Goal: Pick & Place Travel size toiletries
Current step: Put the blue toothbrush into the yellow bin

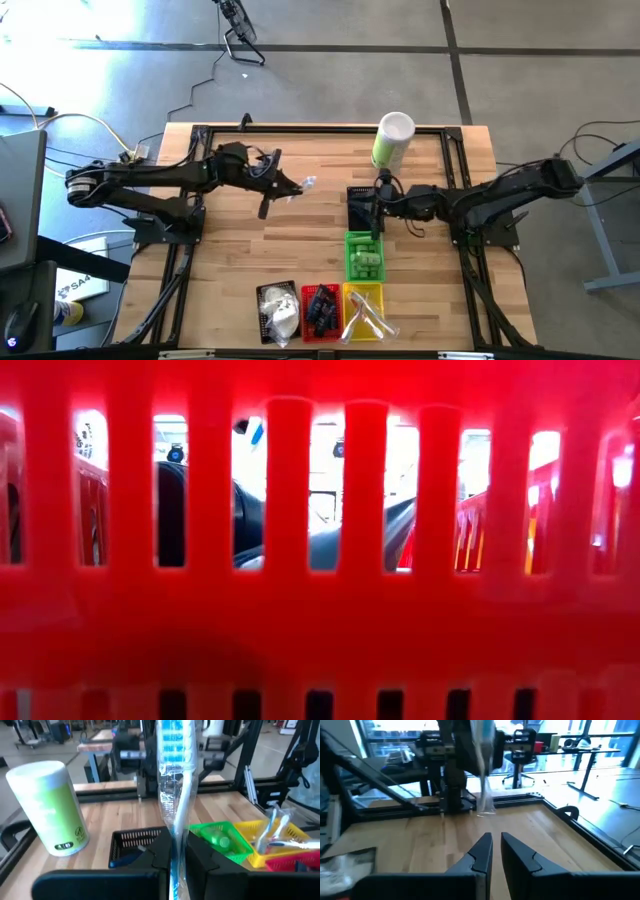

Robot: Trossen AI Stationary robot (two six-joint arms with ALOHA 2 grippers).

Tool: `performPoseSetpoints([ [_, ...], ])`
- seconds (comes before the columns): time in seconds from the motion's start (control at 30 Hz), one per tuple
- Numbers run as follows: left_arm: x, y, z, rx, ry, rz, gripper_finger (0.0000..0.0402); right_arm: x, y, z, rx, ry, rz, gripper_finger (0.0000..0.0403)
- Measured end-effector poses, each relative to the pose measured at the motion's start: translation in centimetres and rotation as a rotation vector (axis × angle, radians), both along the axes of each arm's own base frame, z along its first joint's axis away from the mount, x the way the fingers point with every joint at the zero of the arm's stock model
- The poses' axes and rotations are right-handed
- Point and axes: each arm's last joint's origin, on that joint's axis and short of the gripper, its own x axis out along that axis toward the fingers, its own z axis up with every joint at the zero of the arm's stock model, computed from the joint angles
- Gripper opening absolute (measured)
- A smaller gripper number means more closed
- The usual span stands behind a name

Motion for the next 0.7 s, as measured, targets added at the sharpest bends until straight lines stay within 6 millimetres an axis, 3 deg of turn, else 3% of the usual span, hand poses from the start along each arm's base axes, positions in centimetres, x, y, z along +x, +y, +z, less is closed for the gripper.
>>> performPoseSetpoints([
  [0.43, 0.0, -1.4, 0.1, 0.037, -0.121, -0.038, 0.0022, 4.5, -1.5, -3.7, 0.020, -0.209, -0.001, 0.0038],
  [0.7, 0.4, -1.2, 0.0, 0.014, -0.133, 0.006, 0.0022, 7.8, -1.2, -3.6, 0.044, -0.246, 0.037, 0.0144],
])
